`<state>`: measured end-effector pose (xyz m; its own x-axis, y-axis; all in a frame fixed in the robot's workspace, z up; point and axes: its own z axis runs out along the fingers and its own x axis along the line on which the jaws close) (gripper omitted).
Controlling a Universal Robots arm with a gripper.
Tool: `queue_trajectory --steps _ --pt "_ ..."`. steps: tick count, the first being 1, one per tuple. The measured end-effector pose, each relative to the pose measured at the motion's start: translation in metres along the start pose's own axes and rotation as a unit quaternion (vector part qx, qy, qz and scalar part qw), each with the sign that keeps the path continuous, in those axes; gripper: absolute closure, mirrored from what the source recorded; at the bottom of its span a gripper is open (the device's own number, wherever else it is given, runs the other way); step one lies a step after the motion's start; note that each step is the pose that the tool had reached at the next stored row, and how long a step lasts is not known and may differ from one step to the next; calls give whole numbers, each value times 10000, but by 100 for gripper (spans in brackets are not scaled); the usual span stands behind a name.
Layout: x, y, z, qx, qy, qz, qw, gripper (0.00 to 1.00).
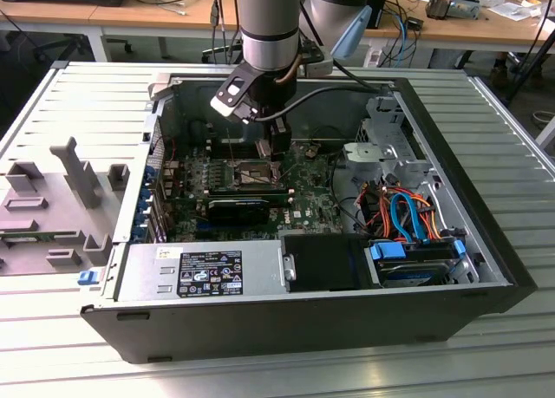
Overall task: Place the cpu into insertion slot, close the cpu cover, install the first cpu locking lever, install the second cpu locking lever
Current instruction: 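Place the cpu into insertion slot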
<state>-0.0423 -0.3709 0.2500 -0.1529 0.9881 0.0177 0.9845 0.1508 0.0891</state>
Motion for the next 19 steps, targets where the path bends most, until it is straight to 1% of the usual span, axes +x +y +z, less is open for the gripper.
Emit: queue_trajectory --steps 19 --pt "0 0 5 -2 -8 89 10000 45"
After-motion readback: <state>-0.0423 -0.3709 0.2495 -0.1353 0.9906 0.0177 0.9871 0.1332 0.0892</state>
